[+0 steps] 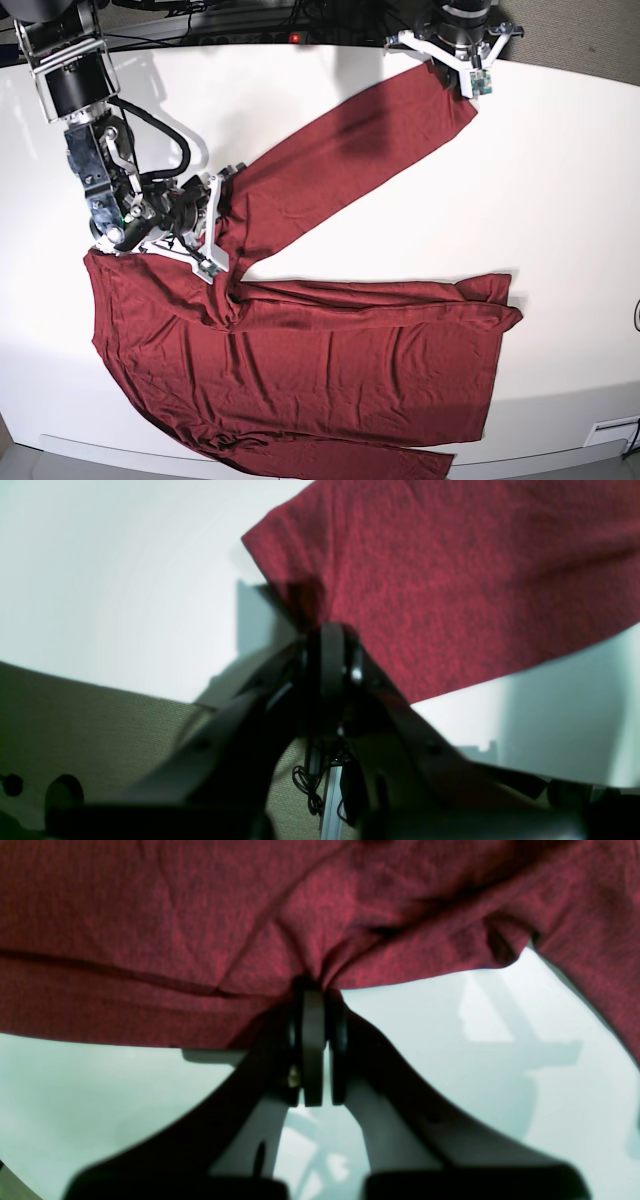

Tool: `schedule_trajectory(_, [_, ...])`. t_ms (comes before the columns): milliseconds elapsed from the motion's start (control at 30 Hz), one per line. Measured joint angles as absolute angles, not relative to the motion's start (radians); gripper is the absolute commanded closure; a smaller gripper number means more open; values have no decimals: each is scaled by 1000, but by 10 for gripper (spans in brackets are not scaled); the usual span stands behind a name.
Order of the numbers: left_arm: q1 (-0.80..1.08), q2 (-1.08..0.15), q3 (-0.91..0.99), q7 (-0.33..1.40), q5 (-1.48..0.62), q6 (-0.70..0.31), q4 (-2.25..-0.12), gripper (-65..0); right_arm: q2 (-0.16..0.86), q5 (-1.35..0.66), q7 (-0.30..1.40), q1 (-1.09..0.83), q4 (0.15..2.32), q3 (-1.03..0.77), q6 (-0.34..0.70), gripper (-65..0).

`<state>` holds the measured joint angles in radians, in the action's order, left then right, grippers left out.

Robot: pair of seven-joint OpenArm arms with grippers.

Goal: Fold the T-shirt properly
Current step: 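Carry the sleeve with the left gripper toward the hem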

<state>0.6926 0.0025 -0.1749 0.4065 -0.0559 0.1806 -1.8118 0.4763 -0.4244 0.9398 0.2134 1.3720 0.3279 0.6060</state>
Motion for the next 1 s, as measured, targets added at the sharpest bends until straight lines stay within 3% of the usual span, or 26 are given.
schedule_trajectory(367, [632,0,-176,580,16,179,-1876,0,476,-421,934,216,1369,291,606,0])
schedule_trajectory(733, [512,-5,-177,593,76,172,-1906,0,474,-501,925,261,1367,121,606,0])
schedule_trajectory(1000, [379,-45,-179,630,146,157,-1906,0,457,-502,931,372,1367,112,606,0])
